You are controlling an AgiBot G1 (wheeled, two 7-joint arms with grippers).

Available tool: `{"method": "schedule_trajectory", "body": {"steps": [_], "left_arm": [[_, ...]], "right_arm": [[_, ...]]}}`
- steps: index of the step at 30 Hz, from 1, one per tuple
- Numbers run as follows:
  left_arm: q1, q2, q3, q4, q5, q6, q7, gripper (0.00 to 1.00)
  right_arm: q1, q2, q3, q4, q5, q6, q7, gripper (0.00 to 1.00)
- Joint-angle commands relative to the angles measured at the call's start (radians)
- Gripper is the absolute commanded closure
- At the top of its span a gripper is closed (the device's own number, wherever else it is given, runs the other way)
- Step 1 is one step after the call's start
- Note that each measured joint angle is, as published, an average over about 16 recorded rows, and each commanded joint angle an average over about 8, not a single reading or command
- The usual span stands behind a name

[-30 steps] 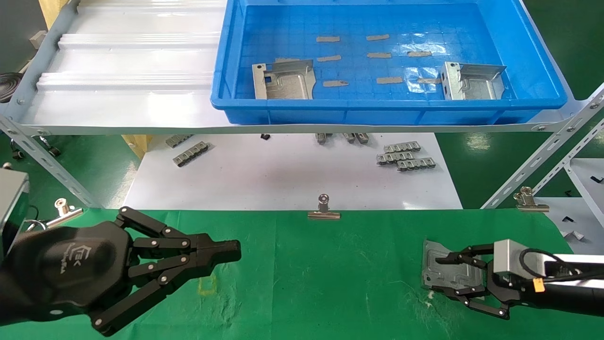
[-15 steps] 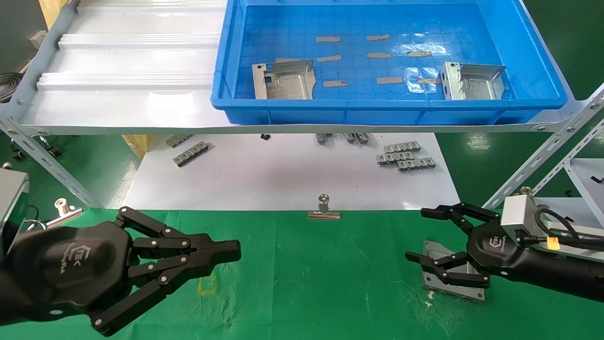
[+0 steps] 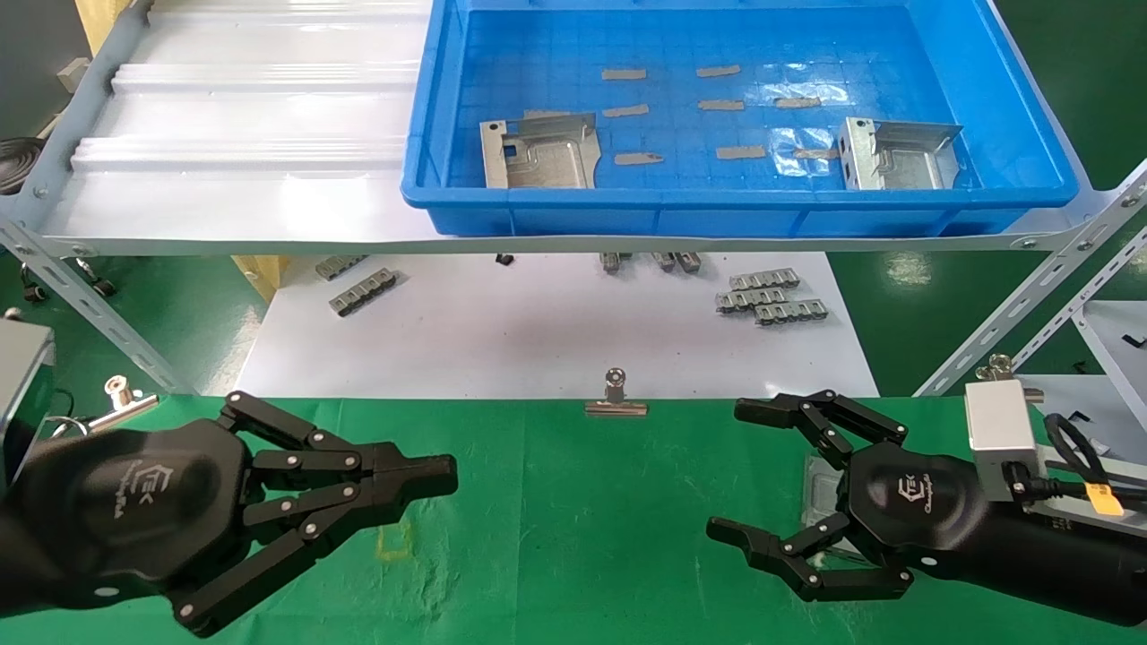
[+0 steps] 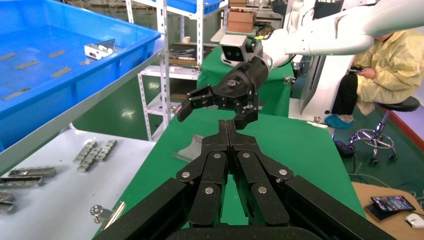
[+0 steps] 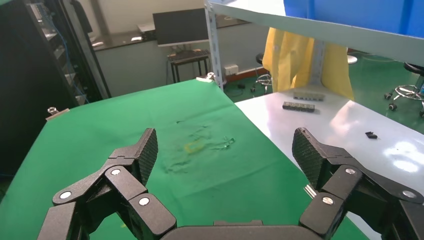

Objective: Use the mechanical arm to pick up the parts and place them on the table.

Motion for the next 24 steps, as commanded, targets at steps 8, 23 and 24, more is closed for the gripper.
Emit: {"method": "schedule_trajectory", "body": {"steps": [8, 23, 24], "left_arm": [[0.000, 0.000, 0.000, 0.000, 0.000, 0.000, 0.000, 1.00], [0.000, 0.000, 0.000, 0.001, 0.000, 0.000, 0.000, 0.00], [0.000, 0.000, 0.000, 0.001, 0.000, 0.000, 0.000, 0.00]], "right_arm": [[0.004, 0.001, 0.001, -0.002, -0.006, 0.002, 0.001, 0.00], [-0.011, 0.022, 0.056, 0.132, -0.018, 0.023, 0.096, 0.00], [-0.013, 0.023, 0.060, 0.143, -0.019, 0.025, 0.104, 0.00]]}}
